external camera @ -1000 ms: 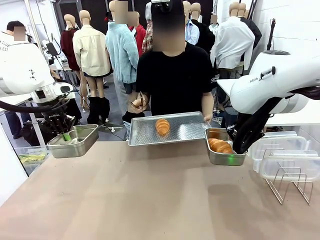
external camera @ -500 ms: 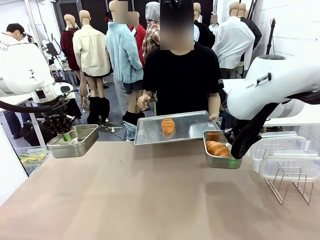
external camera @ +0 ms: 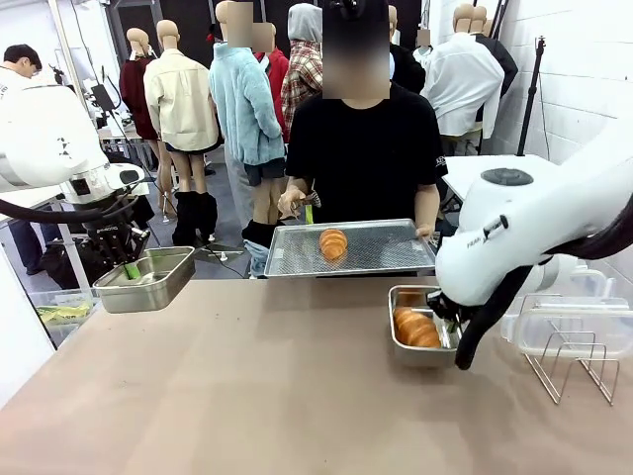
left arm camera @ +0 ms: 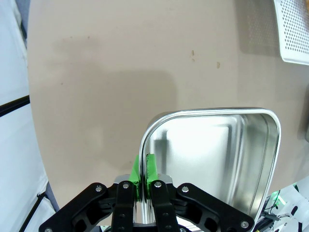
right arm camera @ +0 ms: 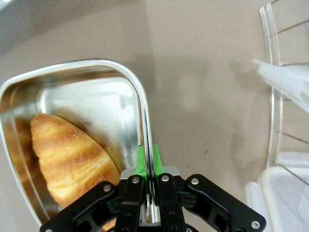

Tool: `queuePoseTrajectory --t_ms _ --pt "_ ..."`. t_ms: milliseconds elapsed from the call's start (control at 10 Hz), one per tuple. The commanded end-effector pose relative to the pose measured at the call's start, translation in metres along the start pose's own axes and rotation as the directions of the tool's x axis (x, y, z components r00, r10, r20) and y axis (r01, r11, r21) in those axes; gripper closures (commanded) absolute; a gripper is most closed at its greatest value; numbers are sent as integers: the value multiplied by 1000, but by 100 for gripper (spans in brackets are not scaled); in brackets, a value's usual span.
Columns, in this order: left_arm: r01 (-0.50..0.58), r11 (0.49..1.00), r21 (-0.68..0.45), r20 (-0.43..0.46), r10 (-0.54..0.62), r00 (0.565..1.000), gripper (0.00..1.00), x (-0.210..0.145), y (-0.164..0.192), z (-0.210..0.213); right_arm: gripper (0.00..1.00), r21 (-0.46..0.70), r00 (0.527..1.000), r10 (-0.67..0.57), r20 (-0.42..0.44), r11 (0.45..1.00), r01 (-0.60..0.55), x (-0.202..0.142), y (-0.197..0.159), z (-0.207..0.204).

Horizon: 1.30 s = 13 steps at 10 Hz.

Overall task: Place the bread in airtight containers.
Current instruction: Once an object is inside an Airtight Container , place the container in the center of the table.

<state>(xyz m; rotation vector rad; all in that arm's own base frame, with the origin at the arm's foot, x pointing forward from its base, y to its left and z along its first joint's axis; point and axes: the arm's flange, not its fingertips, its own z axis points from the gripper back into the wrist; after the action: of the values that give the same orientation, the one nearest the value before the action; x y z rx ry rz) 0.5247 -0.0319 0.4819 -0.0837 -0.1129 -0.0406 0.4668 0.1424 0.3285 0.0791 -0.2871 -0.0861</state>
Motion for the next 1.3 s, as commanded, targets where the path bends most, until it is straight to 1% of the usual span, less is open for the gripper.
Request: queuePoseTrajectory --t_ms 0,300,400,500,900,1000,1200 --pt "0 1000 4 10 0 1000 100 1 1 3 100 9 1000 4 6 1000 -4 0 5 -14" --pt "0 1000 4 10 0 1000 100 1 1 3 100 19 999 20 -32 1000 -19 -5 8 -30" --pt "0 1000 4 10 0 1000 100 1 1 3 100 13 1000 13 -27 1000 -12 -6 8 -29" --pt "0 1000 4 10 0 1000 100 1 1 3 86 13 999 11 -30 1000 -11 -6 7 -24" --pt "0 1000 4 10 0 1000 100 1 1 3 13 16 1000 1 -20 1000 -1 0 5 -4" --pt "0 1000 4 10 0 1000 100 1 1 3 0 13 1000 -1 -20 1000 1 1 4 -2" --pt "0 1000 4 10 0 1000 100 1 1 3 0 -11 1000 1 -20 1000 -2 4 4 7"
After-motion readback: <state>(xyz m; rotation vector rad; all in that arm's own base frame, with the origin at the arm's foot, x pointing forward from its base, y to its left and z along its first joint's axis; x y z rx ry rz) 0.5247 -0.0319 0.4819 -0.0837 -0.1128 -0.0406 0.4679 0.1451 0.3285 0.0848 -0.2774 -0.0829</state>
